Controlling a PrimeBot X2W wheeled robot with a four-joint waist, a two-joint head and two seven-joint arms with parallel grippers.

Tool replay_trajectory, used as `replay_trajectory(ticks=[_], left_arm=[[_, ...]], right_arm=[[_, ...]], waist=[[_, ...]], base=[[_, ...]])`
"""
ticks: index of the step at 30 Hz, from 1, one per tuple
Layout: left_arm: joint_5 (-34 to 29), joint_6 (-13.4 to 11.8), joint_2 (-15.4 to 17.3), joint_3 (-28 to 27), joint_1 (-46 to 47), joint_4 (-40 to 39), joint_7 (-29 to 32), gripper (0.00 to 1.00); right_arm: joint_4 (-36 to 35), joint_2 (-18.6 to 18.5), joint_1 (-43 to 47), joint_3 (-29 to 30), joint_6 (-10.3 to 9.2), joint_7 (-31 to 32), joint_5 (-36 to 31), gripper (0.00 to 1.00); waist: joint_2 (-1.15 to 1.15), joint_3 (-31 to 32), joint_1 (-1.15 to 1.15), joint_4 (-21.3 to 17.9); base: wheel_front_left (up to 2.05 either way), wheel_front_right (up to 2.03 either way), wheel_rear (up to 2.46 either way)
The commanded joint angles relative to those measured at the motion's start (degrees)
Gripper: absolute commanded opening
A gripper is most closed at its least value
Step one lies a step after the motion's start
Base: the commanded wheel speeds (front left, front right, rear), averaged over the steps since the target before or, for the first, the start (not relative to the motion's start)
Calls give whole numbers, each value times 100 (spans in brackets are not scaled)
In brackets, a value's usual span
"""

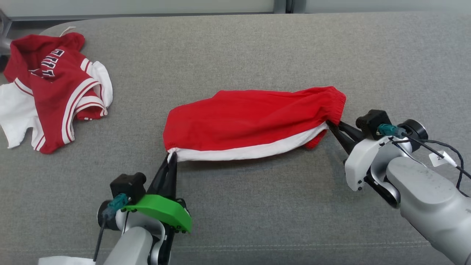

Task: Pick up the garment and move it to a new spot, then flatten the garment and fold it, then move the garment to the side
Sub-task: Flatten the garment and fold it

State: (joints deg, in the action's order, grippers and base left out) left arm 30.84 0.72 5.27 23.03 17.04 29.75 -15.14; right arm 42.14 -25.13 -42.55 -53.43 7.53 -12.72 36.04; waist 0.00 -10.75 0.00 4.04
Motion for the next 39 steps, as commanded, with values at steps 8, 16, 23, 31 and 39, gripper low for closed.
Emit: replay_trajectory(ticks=[8,16,23,31,39], left_arm=[[-222,12,426,-136,63,-885,103,0],[-315,74,853,-96,562,-1709,796,0],[-215,364,1047,-129,2244,-1370,1646,0],[-287,458,766,-281,4340,-293,1349,0],[-349,494,504,-336,5388,620,573,0]], right_arm=[[-864,-393,-148,108,-8,100,1089,0],[-1481,-665,-428,297,-8,653,1544,0],[-951,-394,-1652,282,-8,1318,1539,0],[309,132,-3321,481,-8,838,1102,0],[1480,510,-4191,629,-9,19,615,0]], waist=[[0,582,0,-266],[0,837,0,-390],[0,445,0,-316],[0,-132,0,-2],[0,-499,0,175]], base=[[0,0,0],[0,0,0],[0,0,0],[0,0,0],[0,0,0]])
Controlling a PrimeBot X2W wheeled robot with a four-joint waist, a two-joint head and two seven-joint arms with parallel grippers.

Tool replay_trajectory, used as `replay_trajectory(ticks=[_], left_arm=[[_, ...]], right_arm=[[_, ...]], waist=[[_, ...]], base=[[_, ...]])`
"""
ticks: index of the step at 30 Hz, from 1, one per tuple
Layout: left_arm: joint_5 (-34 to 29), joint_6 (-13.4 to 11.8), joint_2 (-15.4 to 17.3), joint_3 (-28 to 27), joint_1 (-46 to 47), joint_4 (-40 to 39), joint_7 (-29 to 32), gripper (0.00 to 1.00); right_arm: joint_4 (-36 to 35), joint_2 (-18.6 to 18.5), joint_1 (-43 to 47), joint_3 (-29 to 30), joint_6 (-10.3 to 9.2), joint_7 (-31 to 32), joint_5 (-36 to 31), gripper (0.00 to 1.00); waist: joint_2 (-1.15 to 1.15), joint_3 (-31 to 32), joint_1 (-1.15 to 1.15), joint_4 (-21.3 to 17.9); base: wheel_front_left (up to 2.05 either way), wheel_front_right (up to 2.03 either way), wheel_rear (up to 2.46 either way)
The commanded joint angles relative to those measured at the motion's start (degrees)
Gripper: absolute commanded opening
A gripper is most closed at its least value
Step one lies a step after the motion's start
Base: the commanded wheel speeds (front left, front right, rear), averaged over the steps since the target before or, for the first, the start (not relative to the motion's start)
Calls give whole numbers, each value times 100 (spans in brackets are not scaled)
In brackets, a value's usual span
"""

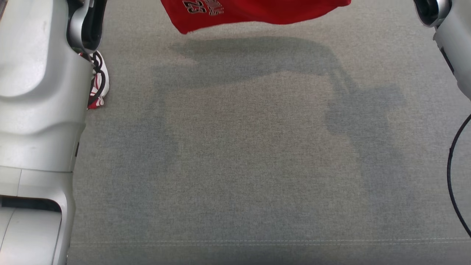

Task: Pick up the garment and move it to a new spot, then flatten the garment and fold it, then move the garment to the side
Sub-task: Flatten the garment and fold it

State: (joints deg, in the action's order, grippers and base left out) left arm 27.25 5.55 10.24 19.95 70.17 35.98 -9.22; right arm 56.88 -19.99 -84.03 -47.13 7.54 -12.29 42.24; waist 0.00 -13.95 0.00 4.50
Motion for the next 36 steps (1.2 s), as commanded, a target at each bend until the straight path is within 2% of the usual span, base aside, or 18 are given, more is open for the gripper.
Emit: replay_trajectory(ticks=[1,6,10,14,19,20,23,29,36], left_arm=[[47,33,-29,-22,85,77,-76,0],[161,110,-117,108,-239,310,-292,0],[309,156,-123,218,-651,287,-434,0],[464,189,-43,284,-1318,-133,-540,0],[648,155,167,183,-2653,-1244,-590,0],[648,155,167,183,-2653,-1244,-590,0],[604,-8,332,182,-3661,-1997,-591,0],[666,-521,450,173,-5589,-3222,-596,0],[755,-972,532,295,-7165,-3922,-511,0]], right_arm=[[79,42,-53,-4,-10,-63,-1,0],[239,143,314,-124,-9,-189,131,0],[59,112,740,-324,-9,-240,338,0],[-446,-61,1296,-578,-9,-274,630,0],[-1456,-470,2114,-767,-9,-293,890,0],[-1456,-470,2114,-767,-9,-293,890,0],[-2045,-771,2773,-664,-9,-292,981,0],[-2920,-1231,4123,-365,-9,-293,1025,0],[-3537,-1368,5656,154,-9,-295,858,0]], waist=[[0,-235,0,137],[0,-444,0,143],[0,-490,0,123],[0,-413,0,85],[0,-176,0,5],[0,-176,0,5],[0,34,0,-1],[0,479,0,17],[0,866,0,57]], base=[[0,0,0],[0,0,0],[0,0,0],[0,0,0],[0,0,0],[0,0,0],[0,0,0],[0,0,0],[0,0,0]])
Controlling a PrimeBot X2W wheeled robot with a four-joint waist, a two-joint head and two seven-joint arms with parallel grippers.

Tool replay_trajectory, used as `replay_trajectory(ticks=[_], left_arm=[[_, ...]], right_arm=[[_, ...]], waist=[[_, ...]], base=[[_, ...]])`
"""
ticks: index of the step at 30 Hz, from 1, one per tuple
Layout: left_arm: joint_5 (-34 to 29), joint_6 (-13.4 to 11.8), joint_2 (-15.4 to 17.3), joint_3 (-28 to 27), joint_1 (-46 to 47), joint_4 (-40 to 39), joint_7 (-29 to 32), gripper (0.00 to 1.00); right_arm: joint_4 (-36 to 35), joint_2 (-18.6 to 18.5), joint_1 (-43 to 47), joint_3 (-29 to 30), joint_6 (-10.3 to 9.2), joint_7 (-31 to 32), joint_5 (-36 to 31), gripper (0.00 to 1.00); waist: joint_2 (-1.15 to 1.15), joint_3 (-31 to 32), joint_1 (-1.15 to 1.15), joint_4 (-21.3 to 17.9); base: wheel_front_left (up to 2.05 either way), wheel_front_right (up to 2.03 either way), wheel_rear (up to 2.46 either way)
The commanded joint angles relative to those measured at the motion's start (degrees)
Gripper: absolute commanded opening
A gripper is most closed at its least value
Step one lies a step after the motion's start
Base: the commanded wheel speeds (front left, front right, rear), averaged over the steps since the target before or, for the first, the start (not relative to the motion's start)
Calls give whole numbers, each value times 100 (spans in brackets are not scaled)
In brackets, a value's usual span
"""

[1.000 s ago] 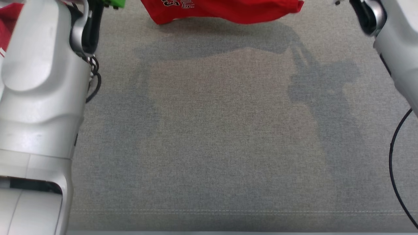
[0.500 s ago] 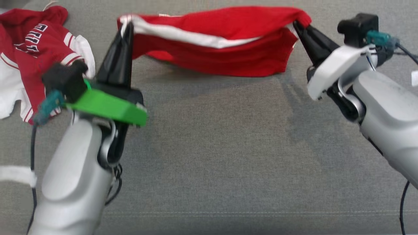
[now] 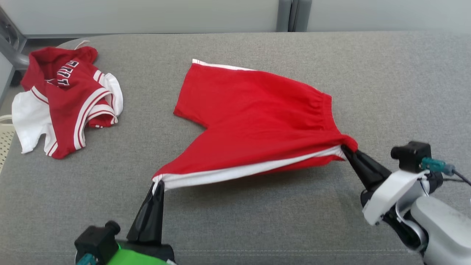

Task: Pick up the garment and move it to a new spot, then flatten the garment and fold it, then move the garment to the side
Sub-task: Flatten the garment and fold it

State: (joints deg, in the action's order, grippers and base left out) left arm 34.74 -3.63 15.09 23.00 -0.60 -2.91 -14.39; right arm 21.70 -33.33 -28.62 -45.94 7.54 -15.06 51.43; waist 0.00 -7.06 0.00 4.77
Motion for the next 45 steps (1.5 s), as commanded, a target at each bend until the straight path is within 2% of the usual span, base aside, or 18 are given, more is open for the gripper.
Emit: replay_trajectory(ticks=[1,9,13,18,23,29,32,45], left_arm=[[13,-99,84,-8,-269,-105,9,0],[-19,-427,356,-40,-1344,-879,57,0],[-48,-578,494,-92,-1679,-1221,112,0],[-23,-647,579,-123,-1783,-1459,230,0],[49,-478,546,-50,-1350,-1227,351,0],[24,-237,508,-5,-612,-684,436,0],[-15,27,464,40,128,-45,473,0],[-166,778,183,256,2805,2381,670,0]], right_arm=[[-97,-21,334,128,-9,-17,-113,0],[-1000,47,1958,1032,-10,272,-454,0],[-1614,65,2706,1601,-11,696,-699,0],[-2507,283,3404,2206,-10,1364,-966,0],[-2830,674,3463,2494,-8,1789,-1169,0],[-2541,958,3140,2546,-6,1957,-1265,0],[-2227,1150,2827,2594,-6,1907,-1232,0],[-1390,1570,1523,2749,-6,1875,-1328,0]], waist=[[0,217,0,36],[0,398,0,64],[0,409,0,53],[0,324,0,-16],[0,236,0,-78],[0,139,0,-106],[0,29,0,-123],[0,-845,0,-500]], base=[[0,0,0],[0,0,0],[0,0,0],[0,0,0],[0,0,0],[0,0,0],[0,0,0],[0,0,0]])
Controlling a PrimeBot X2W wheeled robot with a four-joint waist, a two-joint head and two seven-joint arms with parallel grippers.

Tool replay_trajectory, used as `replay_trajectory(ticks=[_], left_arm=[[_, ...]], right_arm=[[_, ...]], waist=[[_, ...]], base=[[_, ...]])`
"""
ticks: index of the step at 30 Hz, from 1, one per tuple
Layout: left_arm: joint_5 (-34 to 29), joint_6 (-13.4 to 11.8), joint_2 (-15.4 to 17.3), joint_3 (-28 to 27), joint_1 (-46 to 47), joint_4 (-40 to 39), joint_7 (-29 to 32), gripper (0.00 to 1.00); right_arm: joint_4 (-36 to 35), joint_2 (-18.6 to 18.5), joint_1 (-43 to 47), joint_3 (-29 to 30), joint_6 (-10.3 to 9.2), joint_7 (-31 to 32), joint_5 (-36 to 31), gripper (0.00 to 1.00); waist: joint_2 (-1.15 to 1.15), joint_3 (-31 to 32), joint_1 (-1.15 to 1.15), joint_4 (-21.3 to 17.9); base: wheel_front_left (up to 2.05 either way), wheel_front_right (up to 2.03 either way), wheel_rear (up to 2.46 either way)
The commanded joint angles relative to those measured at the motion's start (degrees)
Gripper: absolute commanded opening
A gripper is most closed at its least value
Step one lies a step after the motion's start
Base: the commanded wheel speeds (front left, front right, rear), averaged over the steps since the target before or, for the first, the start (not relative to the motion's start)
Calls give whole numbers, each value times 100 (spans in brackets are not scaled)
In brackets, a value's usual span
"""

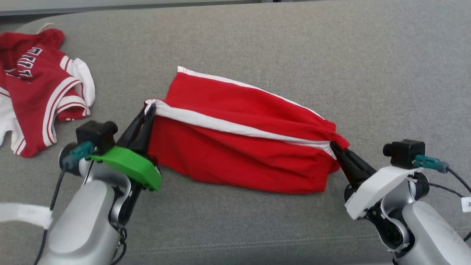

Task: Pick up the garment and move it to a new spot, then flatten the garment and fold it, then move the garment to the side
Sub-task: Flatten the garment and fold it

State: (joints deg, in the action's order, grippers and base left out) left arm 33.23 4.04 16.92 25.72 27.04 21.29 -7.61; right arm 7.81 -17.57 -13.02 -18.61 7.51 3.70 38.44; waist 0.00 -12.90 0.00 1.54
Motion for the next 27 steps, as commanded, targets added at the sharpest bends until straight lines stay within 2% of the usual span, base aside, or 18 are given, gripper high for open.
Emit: replay_trajectory(ticks=[1,12,22,23,24,25,26,27], left_arm=[[-19,48,-27,-4,242,127,13,0],[-46,260,-203,164,1814,1801,-29,0],[0,306,-324,295,2616,2906,-51,0],[6,299,-338,296,2671,3003,-56,7],[14,265,-351,287,2716,3097,-42,19],[15,258,-369,292,2753,3188,-22,31],[15,258,-369,292,2753,3188,-22,31],[12,234,-384,290,2786,3255,-42,47]], right_arm=[[49,32,-150,33,-3,-3,-43,0],[785,572,-1174,109,-3,-135,-47,0],[1548,846,-1801,-80,-3,-304,-5,0],[1607,855,-1832,-109,-4,-332,3,22],[1666,857,-1865,-135,-4,-354,10,44],[1717,863,-1895,-160,-4,-376,22,80],[1717,863,-1895,-160,-4,-376,22,80],[1751,868,-1918,-187,-3,-404,29,100]], waist=[[0,-350,0,-219],[0,-1019,0,-588],[0,-1167,0,-692],[0,-1163,0,-695],[0,-1157,0,-696],[0,-1150,0,-696],[0,-1150,0,-696],[0,-1143,0,-695]], base=[[0,0,0],[0,0,0],[0,0,0],[0,0,0],[0,0,0],[0,0,0],[0,0,0],[0,0,0]])
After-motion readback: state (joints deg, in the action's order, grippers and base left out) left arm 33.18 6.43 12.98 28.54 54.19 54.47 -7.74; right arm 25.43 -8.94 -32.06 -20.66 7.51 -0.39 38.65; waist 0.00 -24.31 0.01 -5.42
